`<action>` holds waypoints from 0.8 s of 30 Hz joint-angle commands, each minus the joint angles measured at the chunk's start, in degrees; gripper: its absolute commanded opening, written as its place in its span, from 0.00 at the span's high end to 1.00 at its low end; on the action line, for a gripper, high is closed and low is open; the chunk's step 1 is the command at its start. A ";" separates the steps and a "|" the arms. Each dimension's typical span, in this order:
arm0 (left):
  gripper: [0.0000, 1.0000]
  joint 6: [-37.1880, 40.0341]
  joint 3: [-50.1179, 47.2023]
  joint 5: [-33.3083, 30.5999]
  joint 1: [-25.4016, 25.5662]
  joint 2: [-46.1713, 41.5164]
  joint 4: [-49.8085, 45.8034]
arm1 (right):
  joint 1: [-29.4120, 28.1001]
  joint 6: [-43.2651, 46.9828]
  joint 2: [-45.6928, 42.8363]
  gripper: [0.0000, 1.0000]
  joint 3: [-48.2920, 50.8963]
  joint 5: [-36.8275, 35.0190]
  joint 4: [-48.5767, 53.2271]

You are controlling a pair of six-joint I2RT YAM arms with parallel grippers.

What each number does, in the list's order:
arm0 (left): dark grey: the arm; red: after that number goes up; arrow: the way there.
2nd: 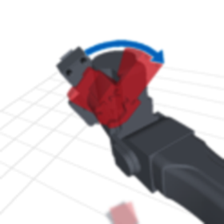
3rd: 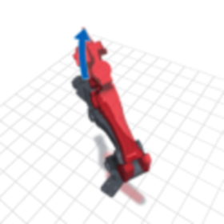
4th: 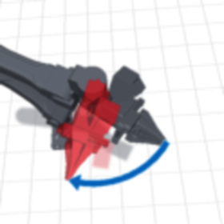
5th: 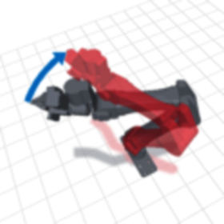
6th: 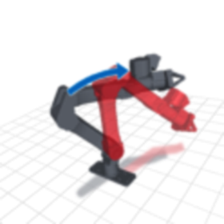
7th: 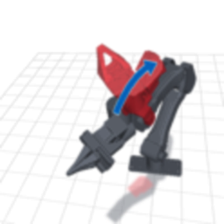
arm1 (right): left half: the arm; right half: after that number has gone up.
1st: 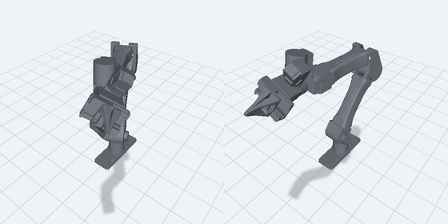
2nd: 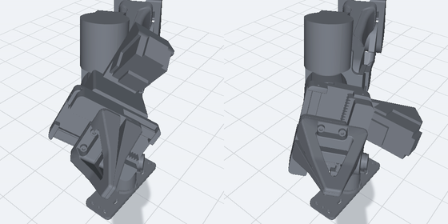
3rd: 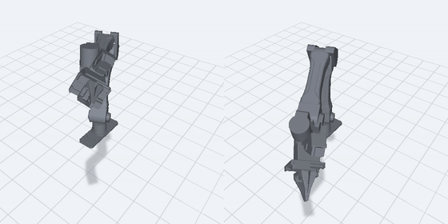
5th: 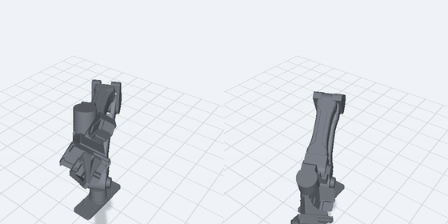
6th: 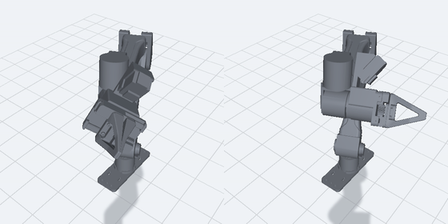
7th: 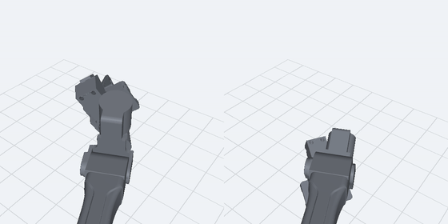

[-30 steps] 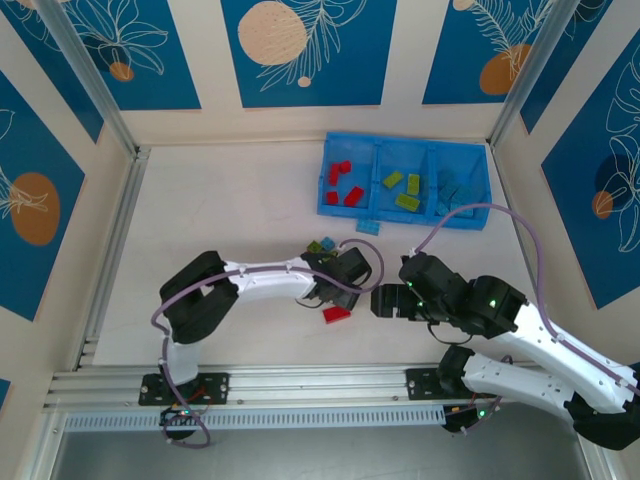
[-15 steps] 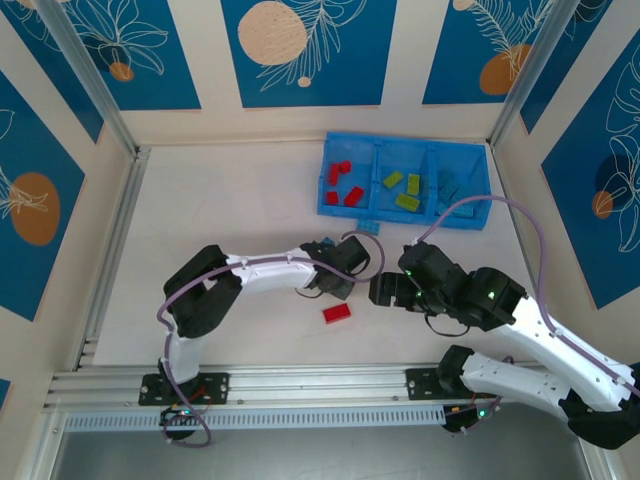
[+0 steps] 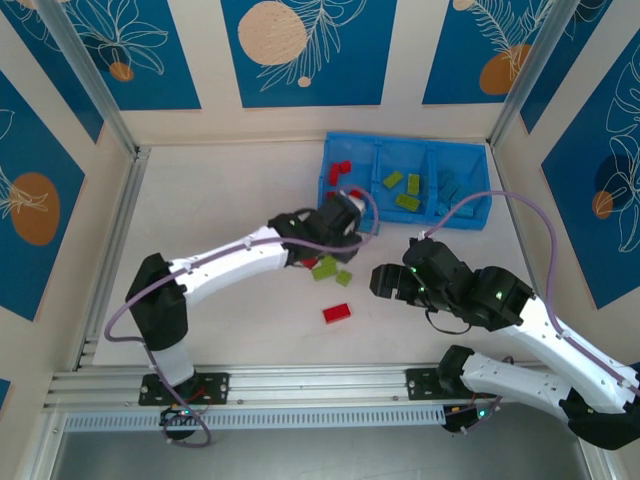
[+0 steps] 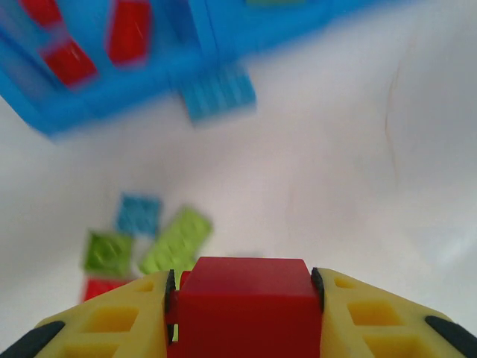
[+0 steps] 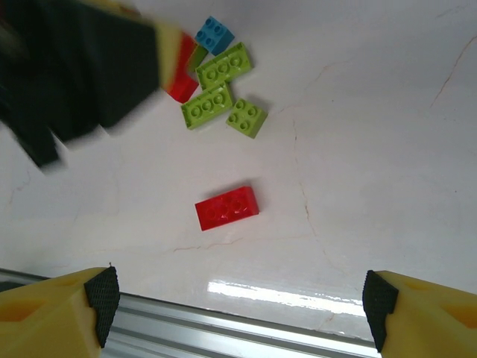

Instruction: Sort the legos into containers by color

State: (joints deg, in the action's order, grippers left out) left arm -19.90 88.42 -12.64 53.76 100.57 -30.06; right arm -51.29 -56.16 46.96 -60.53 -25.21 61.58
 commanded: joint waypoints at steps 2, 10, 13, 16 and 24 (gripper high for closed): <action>0.72 5.31 8.53 -0.78 -7.25 6.03 3.28 | 0.71 -1.47 0.37 0.12 -1.97 -4.67 -1.60; 0.69 15.77 37.59 3.30 -12.60 28.83 -0.11 | 4.30 -0.70 3.99 0.12 -3.61 -8.17 -4.26; 0.61 16.76 46.49 3.15 -13.53 35.18 -1.65 | 5.63 -0.23 4.70 0.12 -3.53 -7.25 -5.22; 0.50 18.00 50.96 3.15 -13.78 38.05 -1.18 | 6.78 0.77 5.87 0.12 -4.04 -6.11 -4.99; 0.36 15.61 48.50 5.40 -13.95 32.67 -2.48 | 10.52 3.57 8.36 0.09 -2.12 -0.84 -8.13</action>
State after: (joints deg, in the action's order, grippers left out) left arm -3.68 136.88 -9.58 40.23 138.72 -31.18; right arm -42.13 -54.52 54.76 -63.31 -29.21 56.45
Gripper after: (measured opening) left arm 0.636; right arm 0.907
